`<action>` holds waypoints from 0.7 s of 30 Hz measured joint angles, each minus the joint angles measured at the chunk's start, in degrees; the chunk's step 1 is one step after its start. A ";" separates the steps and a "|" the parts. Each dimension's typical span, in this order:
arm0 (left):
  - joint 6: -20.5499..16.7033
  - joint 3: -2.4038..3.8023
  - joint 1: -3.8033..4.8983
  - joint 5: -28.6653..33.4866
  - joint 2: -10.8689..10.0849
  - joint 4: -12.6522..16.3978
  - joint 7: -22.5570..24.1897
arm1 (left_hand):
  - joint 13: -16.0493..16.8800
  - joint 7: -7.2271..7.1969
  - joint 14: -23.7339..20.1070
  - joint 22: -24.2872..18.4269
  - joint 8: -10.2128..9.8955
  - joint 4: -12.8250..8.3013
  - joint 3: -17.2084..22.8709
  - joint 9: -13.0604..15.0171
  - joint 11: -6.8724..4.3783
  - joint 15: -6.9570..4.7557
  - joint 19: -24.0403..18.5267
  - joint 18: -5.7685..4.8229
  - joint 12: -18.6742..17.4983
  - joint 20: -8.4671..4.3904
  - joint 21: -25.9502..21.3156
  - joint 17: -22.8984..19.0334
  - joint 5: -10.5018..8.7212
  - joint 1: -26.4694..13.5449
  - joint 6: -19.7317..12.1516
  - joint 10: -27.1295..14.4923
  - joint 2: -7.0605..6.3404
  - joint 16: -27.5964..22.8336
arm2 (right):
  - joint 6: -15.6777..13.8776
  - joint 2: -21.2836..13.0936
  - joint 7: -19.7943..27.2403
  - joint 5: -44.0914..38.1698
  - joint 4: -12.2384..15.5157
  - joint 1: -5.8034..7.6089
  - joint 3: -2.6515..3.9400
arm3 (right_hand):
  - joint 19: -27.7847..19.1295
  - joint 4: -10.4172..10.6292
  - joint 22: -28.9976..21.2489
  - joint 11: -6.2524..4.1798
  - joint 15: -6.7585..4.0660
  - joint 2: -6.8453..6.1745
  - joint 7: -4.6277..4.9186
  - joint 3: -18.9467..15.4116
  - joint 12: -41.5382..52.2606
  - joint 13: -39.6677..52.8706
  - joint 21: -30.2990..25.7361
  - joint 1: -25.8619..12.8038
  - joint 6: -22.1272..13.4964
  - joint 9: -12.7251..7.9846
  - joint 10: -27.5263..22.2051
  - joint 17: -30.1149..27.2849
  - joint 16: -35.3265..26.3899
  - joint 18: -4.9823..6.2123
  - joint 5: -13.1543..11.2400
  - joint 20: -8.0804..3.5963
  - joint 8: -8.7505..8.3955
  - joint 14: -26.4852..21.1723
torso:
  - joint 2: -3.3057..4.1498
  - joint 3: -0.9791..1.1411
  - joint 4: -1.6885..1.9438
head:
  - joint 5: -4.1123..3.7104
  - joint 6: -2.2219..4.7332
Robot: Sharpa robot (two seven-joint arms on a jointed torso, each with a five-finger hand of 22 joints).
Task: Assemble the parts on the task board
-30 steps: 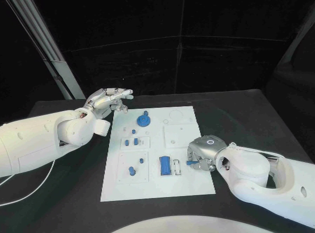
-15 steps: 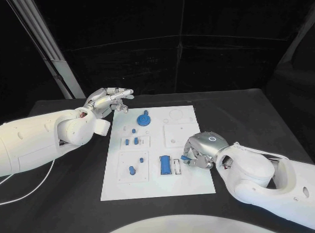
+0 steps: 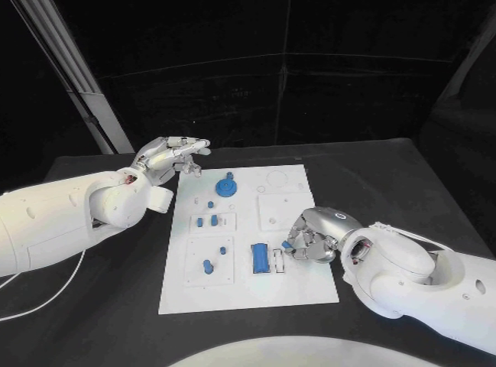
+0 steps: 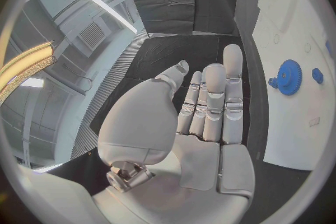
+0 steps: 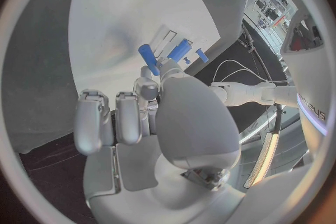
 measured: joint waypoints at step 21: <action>-0.07 0.01 0.02 -0.24 -0.03 0.34 -0.11 | -0.05 -0.20 0.00 -0.03 0.03 -0.21 -0.18 0.00 -0.09 0.00 0.19 0.00 0.26 -0.19 0.00 1.13 0.00 0.30 -0.21 -0.09 -0.23 0.88 | -1.11 2.05 -1.54 10.30 -1.74 0.00 -0.03 | 0.21 0.08 -0.01 -0.33 0.00 0.39 -0.19 0.72 1.71 1.46 0.26 -2.21 1.25 0.11 0.72 -0.01 0.42 0.01 0.95 -0.21 -0.49 0.00 | -0.01 0.05 0.03 | 0.10 -0.19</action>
